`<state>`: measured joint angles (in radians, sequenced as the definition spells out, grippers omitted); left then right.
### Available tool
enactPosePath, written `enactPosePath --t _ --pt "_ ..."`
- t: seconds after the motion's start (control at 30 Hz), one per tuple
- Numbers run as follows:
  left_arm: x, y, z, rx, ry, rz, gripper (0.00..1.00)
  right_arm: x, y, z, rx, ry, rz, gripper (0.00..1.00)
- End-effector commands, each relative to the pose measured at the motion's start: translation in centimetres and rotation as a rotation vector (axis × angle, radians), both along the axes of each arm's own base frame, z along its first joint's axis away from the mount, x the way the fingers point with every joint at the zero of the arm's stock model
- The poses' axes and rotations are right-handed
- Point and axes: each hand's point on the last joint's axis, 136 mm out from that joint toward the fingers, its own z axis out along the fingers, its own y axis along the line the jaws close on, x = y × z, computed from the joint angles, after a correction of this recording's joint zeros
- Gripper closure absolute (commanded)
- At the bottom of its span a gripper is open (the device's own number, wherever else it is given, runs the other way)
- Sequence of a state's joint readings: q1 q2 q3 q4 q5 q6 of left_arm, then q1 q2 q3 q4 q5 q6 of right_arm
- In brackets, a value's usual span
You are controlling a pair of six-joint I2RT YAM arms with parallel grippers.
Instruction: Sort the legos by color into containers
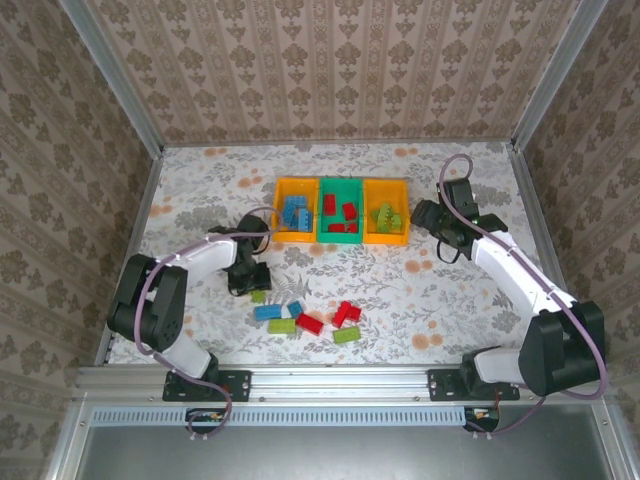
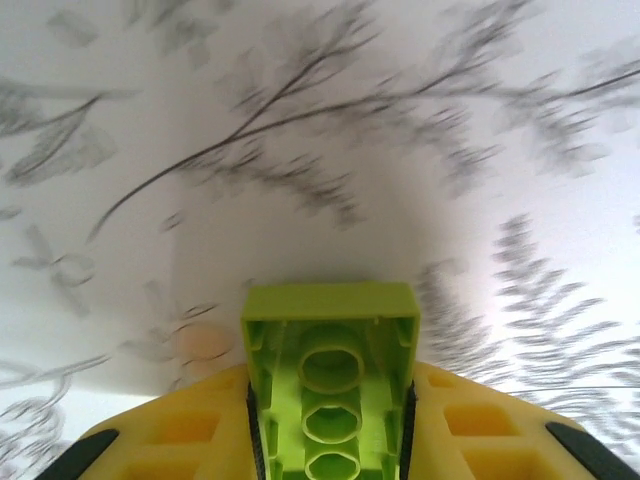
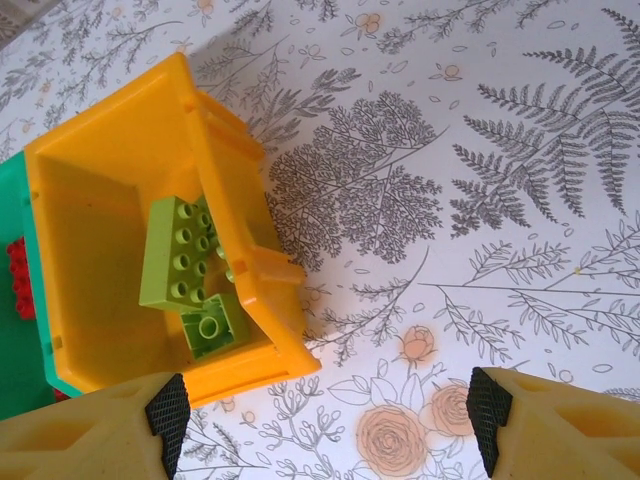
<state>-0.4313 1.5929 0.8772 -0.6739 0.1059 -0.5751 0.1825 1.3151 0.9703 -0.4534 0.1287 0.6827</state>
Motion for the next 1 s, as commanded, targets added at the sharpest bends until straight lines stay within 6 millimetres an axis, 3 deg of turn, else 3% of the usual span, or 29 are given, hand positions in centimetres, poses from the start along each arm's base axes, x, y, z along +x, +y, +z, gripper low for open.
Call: enactPosePath --t 0.0,0.03,0.27,0.47,0.57,0.77,0.97 --pt "5.0 -4.9 3.0 -0.181 -0.177 -0.089 0.71 -1.4 -1.4 -1.2 -0.049 0.052 -0.022 0.23" --pt "6.0 -5.6 4.2 -0.202 -0.209 -0.108 0.71 -1.7 -1.5 -1.7 -0.053 0.073 -0.023 0.23" --pt "11.3 -15.4 13.0 -0.449 -0.418 -0.319 0.69 -4.2 -1.6 -4.8 -0.023 0.151 -0.044 0.23" --pt "13.2 -23.8 16.8 -0.660 -0.468 -0.482 0.69 -6.3 -0.4 -6.9 0.063 0.169 -0.024 0.24" --pt "13.1 -27.2 16.9 -0.722 -0.475 -0.554 0.69 -7.3 0.3 -7.7 0.101 0.179 0.005 0.24" --pt "13.6 -31.9 16.5 -0.839 -0.453 -0.604 0.68 -9.1 1.7 -8.9 0.108 0.219 0.057 0.25" --pt "15.4 -33.2 13.5 -0.814 -0.374 -0.547 0.67 -10.2 2.8 -10.1 0.115 0.256 0.070 0.25"
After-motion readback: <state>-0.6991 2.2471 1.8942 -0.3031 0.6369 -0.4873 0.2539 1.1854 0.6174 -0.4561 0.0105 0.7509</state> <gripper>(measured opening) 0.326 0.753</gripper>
